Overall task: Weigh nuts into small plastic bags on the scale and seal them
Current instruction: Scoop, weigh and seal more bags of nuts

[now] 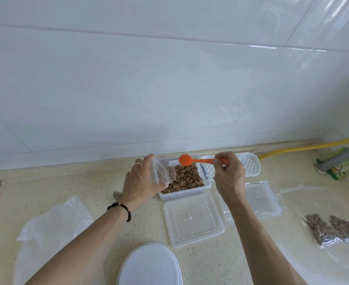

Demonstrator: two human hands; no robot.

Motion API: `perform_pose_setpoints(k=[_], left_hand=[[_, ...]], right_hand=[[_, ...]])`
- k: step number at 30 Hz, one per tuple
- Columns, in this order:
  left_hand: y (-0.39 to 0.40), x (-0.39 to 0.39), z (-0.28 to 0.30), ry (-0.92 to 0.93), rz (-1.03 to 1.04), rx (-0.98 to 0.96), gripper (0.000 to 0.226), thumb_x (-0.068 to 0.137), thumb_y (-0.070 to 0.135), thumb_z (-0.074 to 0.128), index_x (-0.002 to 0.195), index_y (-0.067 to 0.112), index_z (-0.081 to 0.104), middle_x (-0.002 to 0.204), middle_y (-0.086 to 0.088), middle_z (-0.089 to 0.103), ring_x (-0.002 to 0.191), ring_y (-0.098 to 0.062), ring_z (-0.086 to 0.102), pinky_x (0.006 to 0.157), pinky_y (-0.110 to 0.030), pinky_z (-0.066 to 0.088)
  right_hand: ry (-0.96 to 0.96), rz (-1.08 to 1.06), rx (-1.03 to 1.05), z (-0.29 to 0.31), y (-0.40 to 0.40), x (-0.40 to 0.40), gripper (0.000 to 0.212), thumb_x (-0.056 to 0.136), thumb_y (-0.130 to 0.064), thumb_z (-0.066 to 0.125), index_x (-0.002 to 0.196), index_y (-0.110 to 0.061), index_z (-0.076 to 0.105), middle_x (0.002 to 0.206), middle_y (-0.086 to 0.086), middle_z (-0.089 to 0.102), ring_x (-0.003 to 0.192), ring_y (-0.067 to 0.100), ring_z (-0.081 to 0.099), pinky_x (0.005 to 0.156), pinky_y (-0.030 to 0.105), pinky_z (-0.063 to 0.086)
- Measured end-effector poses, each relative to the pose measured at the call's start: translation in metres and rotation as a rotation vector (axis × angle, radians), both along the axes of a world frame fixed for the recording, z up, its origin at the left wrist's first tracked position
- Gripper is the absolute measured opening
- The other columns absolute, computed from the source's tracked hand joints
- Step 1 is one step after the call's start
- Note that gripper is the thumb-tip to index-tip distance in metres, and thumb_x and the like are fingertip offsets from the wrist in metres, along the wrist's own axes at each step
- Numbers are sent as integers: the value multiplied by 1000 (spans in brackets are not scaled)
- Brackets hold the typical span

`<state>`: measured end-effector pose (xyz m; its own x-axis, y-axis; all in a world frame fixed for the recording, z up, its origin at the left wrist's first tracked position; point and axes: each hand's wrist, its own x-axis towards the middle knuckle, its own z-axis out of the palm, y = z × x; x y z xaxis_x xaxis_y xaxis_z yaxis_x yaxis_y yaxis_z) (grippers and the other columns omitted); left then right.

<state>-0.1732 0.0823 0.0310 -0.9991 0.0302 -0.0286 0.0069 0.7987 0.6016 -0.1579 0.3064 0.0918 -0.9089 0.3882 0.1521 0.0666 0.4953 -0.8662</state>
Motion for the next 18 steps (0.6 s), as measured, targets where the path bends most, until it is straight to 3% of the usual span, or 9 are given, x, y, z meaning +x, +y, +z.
perform_pose_setpoints(k=[4, 7, 10, 13, 18], left_hand=[[-5, 3, -3, -2, -5, 2, 95, 66, 50, 80, 143, 27, 29, 122, -3, 45, 107, -22, 52, 91, -41, 45], [-9, 4, -5, 0, -3, 10, 95, 65, 48, 81, 143, 27, 30, 121, -2, 45, 106, -22, 53, 91, -41, 46], [-13, 5, -7, -4, -12, 0, 95, 64, 47, 81, 142, 28, 30, 120, -2, 45, 104, -22, 54, 90, -40, 47], [-14, 5, -9, -5, -20, 2, 95, 64, 48, 81, 141, 30, 30, 121, -2, 45, 104, -21, 54, 91, -41, 47], [-14, 5, -9, -8, -35, 6, 96, 64, 49, 81, 142, 29, 29, 123, -2, 44, 108, -22, 54, 92, -43, 47]], right_hand=[[-134, -9, 213, -31, 4, 6, 8, 97, -10, 53, 96, -10, 61, 80, 0, 66, 67, 23, 60, 66, 42, 53], [-161, 36, 237, -47, -4, 10, 7, 98, -10, 52, 96, -12, 59, 78, 5, 67, 62, 25, 59, 60, 40, 51], [-227, 103, 107, -56, -14, 10, 10, 97, -10, 53, 91, -17, 58, 78, 1, 66, 57, 21, 57, 57, 40, 50], [-288, 27, -101, -58, -18, 8, 13, 97, -11, 51, 89, -20, 58, 83, 4, 65, 59, 22, 58, 56, 41, 52], [-354, -161, -347, -59, -11, 7, 6, 98, -11, 54, 98, -12, 60, 83, 9, 63, 51, 17, 55, 47, 27, 46]])
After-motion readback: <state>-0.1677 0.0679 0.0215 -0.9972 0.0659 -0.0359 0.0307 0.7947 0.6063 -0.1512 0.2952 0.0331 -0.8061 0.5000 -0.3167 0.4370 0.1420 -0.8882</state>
